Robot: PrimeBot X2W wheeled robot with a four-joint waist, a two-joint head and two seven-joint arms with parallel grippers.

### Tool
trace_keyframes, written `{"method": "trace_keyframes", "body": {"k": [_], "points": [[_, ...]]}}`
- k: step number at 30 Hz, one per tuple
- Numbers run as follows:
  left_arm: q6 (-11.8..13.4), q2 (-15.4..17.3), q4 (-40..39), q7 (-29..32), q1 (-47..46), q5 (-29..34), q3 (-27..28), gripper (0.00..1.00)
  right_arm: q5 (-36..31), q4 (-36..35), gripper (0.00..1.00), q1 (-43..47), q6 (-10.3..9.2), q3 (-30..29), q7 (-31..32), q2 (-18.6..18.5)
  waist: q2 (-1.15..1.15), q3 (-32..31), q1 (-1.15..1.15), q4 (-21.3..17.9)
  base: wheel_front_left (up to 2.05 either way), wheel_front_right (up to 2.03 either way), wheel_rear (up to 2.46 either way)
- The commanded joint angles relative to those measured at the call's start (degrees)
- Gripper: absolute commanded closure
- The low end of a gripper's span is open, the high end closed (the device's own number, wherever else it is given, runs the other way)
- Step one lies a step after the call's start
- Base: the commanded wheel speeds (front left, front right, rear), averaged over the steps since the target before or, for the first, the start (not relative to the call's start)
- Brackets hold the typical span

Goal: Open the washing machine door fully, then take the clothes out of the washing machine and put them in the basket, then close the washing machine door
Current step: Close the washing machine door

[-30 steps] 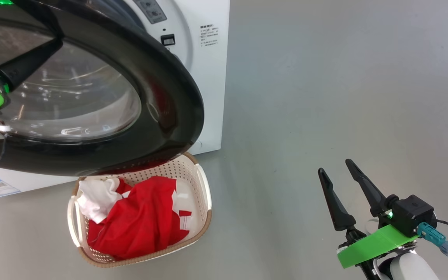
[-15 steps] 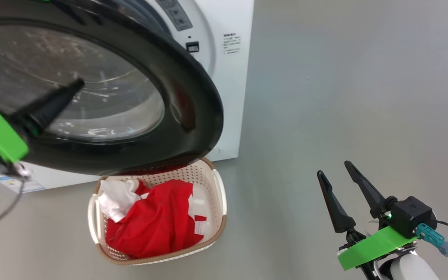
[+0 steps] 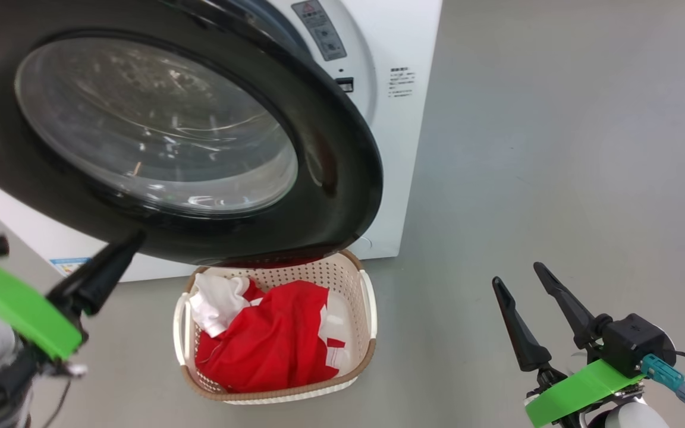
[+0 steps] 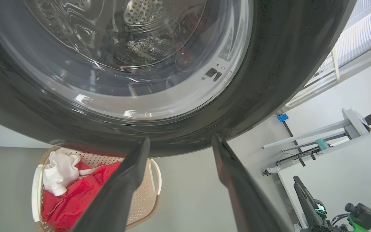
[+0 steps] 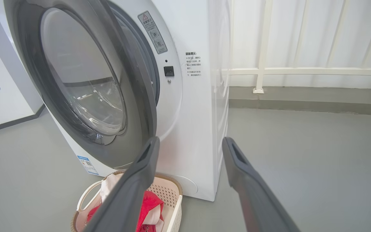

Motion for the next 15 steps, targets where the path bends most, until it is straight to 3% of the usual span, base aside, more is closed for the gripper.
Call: {"method": "trace_keyframes", "body": {"k": [1,6,15], "points": [[-0.57,3.04,-1.43,-1.25,-0.60,-0.24,2.51,0.00,-0.38,-1.28,0.00,-0.01,0.09,1.27,-0.27,-0.36,0.00,-0.48,0.00,0.72,0.00,0.00,0.00],[-0.57,2.56,-1.29,-7.44,5.19,0.29,1.40,0.00,-0.30,-1.38,0.00,0.45,0.09,1.20,-0.27,-0.58,0.00,-0.50,0.00,1.69,0.00,0.00,0.00],[-0.57,-1.32,2.14,-20.22,13.66,-1.53,0.66,0.00,-0.15,-1.43,0.00,1.25,0.09,1.04,-0.27,-1.01,0.00,-0.45,0.00,1.77,0.00,0.00,0.00]]}}
